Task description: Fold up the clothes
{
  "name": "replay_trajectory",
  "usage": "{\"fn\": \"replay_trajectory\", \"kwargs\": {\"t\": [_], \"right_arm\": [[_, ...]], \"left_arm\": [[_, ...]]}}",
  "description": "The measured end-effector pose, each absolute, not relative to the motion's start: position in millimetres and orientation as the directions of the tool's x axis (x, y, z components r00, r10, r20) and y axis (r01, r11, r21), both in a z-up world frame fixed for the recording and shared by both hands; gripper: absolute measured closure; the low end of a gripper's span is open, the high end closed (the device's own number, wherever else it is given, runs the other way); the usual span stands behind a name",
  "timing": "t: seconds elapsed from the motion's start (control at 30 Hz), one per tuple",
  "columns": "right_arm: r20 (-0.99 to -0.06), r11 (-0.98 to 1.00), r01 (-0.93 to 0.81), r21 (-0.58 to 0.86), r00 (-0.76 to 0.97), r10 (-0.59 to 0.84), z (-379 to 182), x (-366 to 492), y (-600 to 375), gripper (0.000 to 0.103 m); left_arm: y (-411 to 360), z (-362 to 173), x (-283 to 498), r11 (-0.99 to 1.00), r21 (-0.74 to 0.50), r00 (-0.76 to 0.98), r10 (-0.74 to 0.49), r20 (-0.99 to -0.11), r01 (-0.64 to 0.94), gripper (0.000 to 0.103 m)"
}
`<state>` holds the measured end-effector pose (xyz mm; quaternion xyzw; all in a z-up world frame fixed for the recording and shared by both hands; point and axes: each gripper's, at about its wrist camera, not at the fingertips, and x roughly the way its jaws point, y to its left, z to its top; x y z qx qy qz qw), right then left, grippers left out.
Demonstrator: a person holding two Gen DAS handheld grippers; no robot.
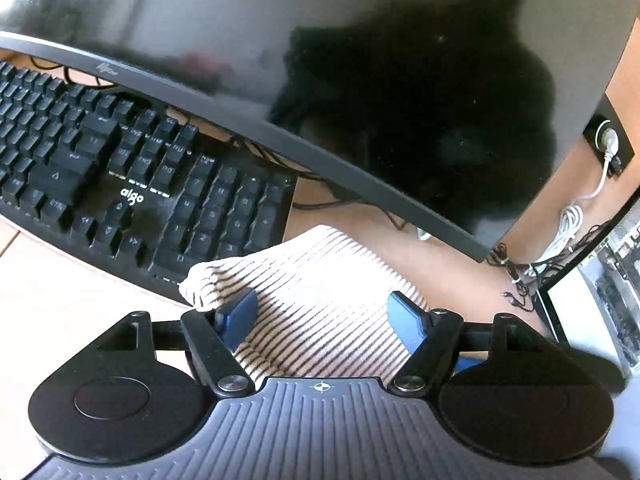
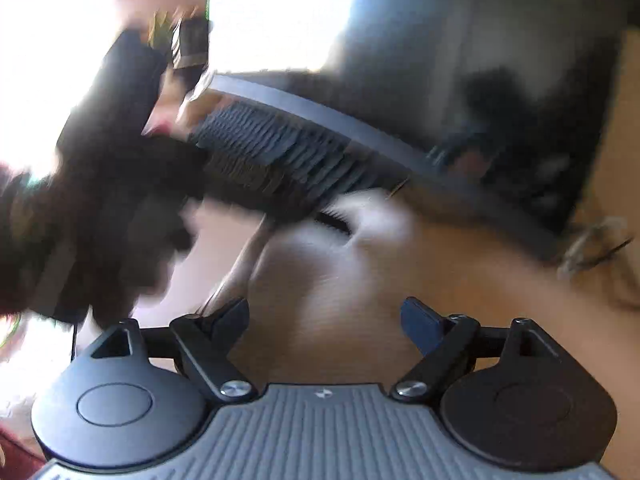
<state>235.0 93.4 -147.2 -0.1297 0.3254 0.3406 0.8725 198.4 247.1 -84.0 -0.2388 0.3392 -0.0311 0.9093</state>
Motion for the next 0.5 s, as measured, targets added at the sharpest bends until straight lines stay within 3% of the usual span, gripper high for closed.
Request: {"fn": "replay_trajectory", "kwargs": {"t": [0.07,0.13,0.43,0.5], "right_arm": [[-0.665,0.726,-0.683,-0.079,0.579,0.472,-166,232,106,0.006],[-0.66,0.737,-0.67,-0.09,0.595,0.46,-167,236,111,0.002],[-0.639,0.795,-0.606,-0.01,0.616,0.461,-140,229,89,0.003],[-0.693,0.803,-0.596,-0.023,0.588,0.416,-154,236,96,0.003]], "left_arm": [[246,-85,199,0.892,-0.44,0.763,-0.216,-0.61,-0.099,0.026],[248,-86,200,0.896,-0.436,0.761,-0.22,-0.611,-0.091,0.025],[254,-85,198,0.885,-0.456,0.767,-0.231,-0.599,-0.09,0.025],[255,-82,194,0.879,-0.467,0.775,-0.23,-0.588,-0.093,0.024]]}}
